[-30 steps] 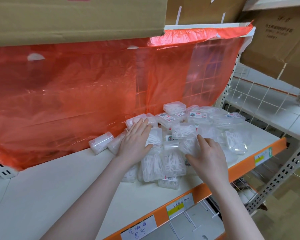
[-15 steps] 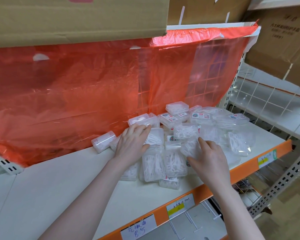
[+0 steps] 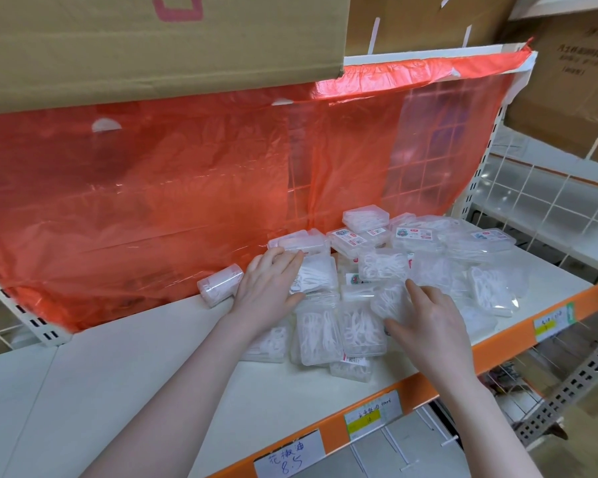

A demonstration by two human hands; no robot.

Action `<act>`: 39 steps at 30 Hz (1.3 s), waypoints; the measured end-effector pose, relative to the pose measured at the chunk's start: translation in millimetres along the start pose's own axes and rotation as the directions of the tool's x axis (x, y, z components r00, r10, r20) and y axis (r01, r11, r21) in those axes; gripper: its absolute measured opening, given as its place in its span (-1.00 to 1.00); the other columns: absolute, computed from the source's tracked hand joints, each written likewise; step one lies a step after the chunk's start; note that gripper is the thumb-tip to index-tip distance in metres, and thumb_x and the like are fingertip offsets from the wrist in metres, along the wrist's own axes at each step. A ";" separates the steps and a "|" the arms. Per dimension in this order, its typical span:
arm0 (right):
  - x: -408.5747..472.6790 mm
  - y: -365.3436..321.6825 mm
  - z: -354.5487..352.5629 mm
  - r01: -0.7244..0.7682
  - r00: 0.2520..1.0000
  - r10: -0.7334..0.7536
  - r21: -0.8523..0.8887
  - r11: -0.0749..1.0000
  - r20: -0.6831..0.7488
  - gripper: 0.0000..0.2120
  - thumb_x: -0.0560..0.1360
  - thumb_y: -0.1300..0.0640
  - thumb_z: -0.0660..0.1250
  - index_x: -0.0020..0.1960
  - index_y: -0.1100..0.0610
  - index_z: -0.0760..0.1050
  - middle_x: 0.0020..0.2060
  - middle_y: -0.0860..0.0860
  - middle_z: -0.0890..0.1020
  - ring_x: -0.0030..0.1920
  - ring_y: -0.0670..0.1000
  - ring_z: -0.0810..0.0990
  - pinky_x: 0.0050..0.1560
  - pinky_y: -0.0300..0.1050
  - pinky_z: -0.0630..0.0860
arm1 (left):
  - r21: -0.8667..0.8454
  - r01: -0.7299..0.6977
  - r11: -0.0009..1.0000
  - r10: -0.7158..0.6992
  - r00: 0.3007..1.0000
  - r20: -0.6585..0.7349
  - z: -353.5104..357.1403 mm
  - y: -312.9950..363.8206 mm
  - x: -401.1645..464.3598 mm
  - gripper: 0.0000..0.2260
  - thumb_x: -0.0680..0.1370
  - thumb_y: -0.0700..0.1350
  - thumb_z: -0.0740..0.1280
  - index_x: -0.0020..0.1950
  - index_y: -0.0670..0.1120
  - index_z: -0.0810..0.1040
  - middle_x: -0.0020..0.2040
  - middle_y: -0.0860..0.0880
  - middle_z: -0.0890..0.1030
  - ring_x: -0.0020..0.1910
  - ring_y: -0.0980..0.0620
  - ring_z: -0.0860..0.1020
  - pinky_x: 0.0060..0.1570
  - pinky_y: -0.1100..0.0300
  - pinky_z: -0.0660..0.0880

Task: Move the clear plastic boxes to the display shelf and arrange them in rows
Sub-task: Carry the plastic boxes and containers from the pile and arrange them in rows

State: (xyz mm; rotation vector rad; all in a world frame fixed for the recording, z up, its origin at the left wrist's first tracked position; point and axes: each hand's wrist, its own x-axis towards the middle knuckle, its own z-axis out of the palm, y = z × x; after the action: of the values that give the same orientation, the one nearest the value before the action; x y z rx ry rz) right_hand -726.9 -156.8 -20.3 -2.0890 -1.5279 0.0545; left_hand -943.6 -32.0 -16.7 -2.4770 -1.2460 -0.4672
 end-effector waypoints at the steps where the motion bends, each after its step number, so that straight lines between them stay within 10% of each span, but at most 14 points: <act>1: 0.0 -0.3 -0.6 0.002 1.000 -0.002 -0.001 1.000 -0.001 -0.38 0.39 0.08 0.40 0.39 0.20 0.32 0.14 0.12 0.48 0.17 0.14 0.39 0.12 -0.03 0.34 | 0.004 0.005 1.000 -0.005 1.000 0.006 -1.6 1.9 2.5 -0.38 0.30 0.07 0.52 0.29 -0.16 0.50 0.13 0.00 0.59 0.13 -0.10 0.51 0.03 0.06 0.47; 12: 0.9 1.2 -1.6 0.009 1.000 -0.009 -0.010 1.000 -0.004 -0.40 0.38 0.09 0.41 0.37 0.20 0.34 0.12 0.12 0.50 0.14 0.15 0.41 0.09 -0.05 0.33 | -0.019 0.052 0.998 -0.050 0.996 0.078 -10.8 14.5 16.7 -0.47 0.48 0.14 0.30 0.39 -0.06 0.36 0.27 0.05 0.47 0.26 -0.02 0.29 0.14 0.17 0.21; 39: 4.0 7.0 -6.4 0.055 0.998 -0.054 -0.003 0.999 0.045 -0.36 0.39 0.04 0.39 0.41 0.16 0.30 0.15 0.08 0.48 0.17 0.11 0.39 0.10 -0.08 0.33 | -0.145 0.157 0.977 -0.079 0.896 0.438 -35.1 37.9 21.1 -0.40 0.44 0.27 0.32 0.37 -0.04 0.38 0.30 -0.02 0.47 0.30 -0.05 0.39 0.20 0.06 0.36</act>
State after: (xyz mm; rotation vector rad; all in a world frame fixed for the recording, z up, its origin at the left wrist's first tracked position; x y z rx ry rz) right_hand -717.2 -157.2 -16.8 -2.0608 -1.6118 0.0785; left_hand -905.8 -53.5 18.3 -2.7651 -1.5898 -0.0517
